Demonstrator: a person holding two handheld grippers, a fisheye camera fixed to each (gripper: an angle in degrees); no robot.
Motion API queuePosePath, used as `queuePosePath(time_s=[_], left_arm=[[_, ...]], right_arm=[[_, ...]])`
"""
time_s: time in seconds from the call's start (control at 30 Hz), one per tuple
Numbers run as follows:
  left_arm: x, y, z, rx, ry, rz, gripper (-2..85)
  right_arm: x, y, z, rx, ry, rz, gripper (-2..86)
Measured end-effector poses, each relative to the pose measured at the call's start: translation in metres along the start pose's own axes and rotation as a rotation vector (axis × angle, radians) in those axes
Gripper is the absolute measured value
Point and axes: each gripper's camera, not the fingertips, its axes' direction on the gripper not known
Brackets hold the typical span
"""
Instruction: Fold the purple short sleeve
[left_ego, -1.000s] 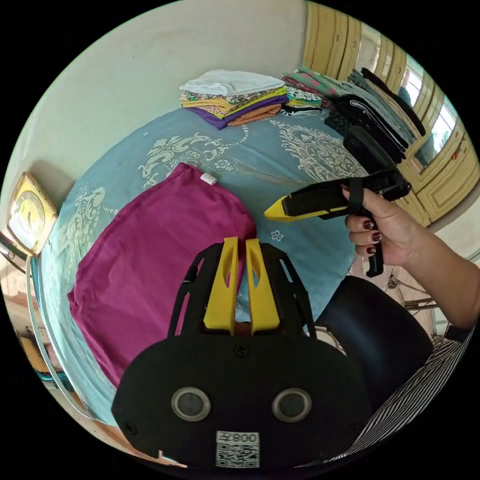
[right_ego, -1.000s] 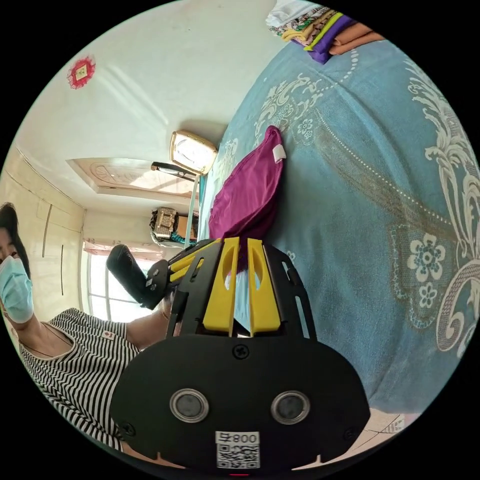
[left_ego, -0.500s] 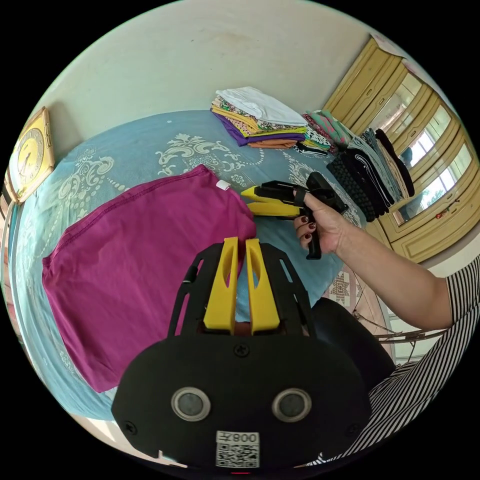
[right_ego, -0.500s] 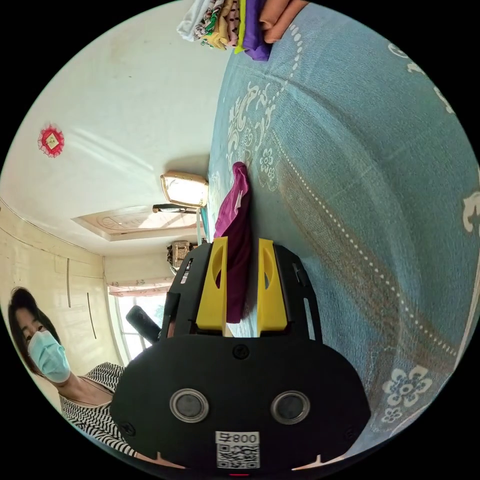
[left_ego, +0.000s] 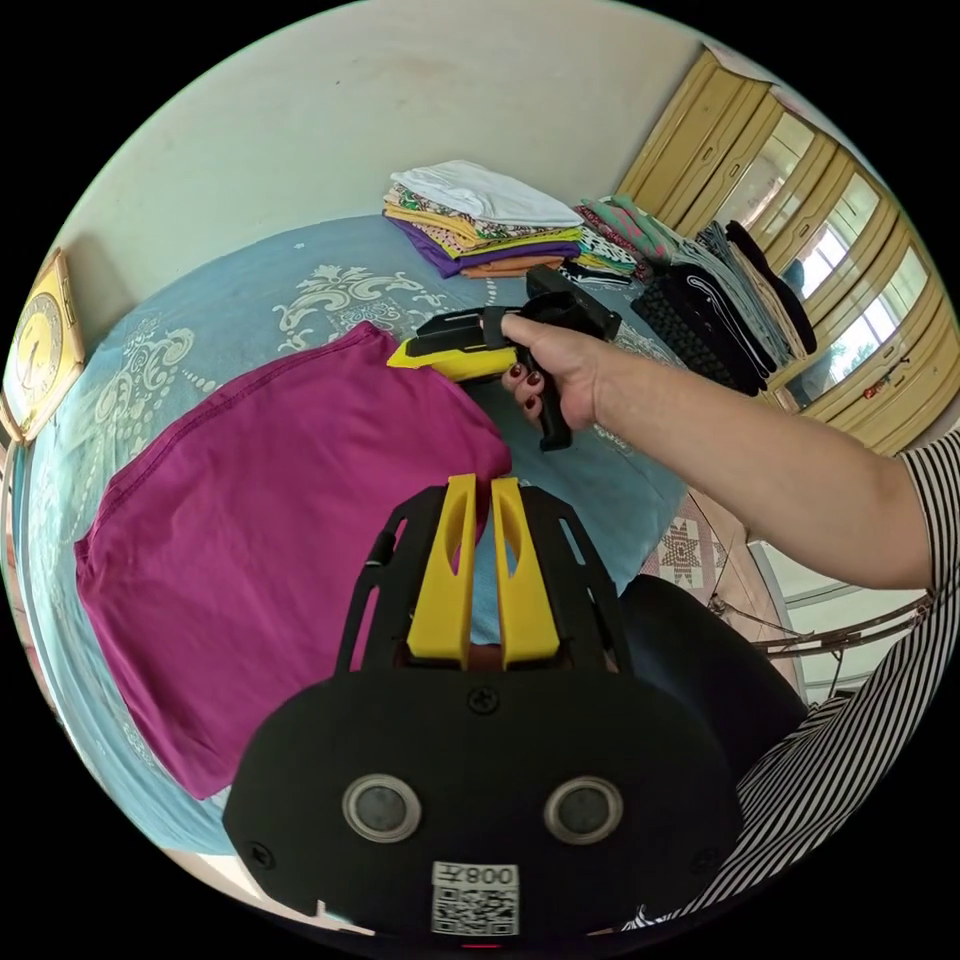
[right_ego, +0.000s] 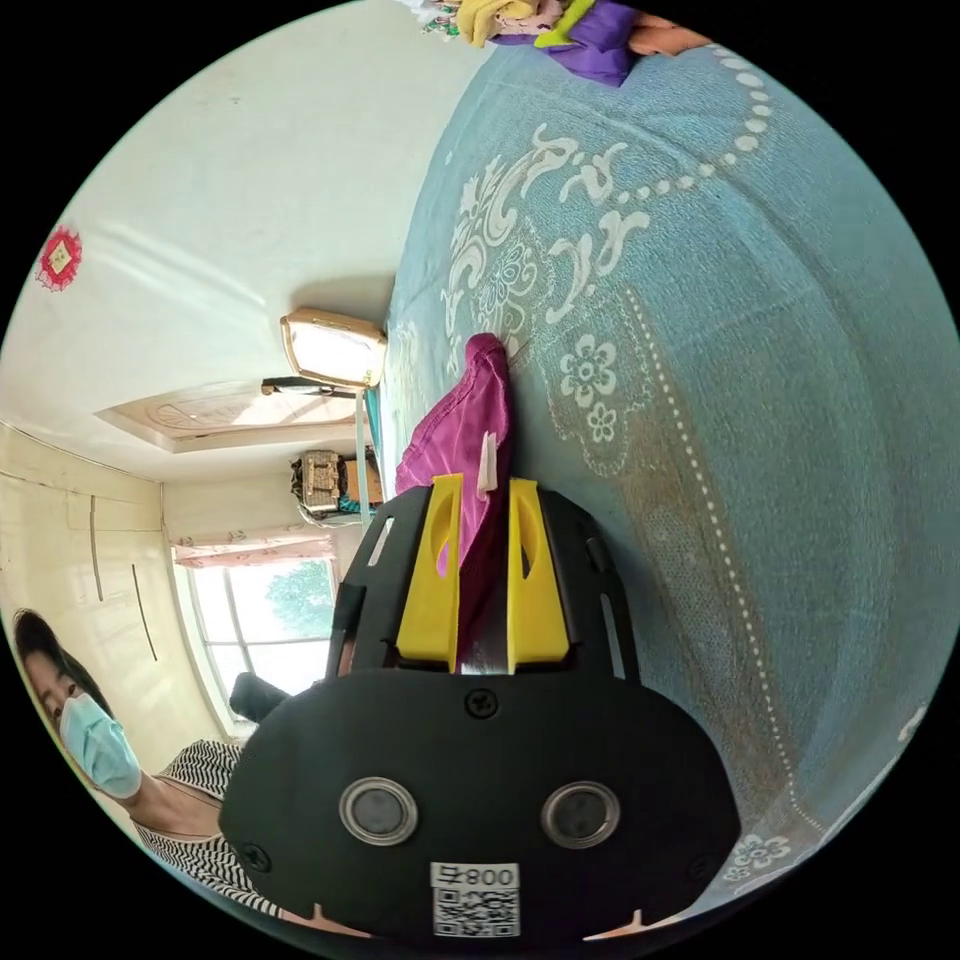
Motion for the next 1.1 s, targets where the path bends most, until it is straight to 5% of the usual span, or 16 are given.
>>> queuePosePath(time_s=[0.6,1.1], left_arm=[[-0.025,0.017,-0.088,0.064,0.043,-0.05,2.5],[-0.126,0.093,-0.264,0.272,0.075,-0.283,2.7]], right_arm=[[-0.014,-0.012,0.119,0.004,0.07,-0.101,1.0],[-0.113,0.028,0.293,0.008,0.15,-0.417,0.9]])
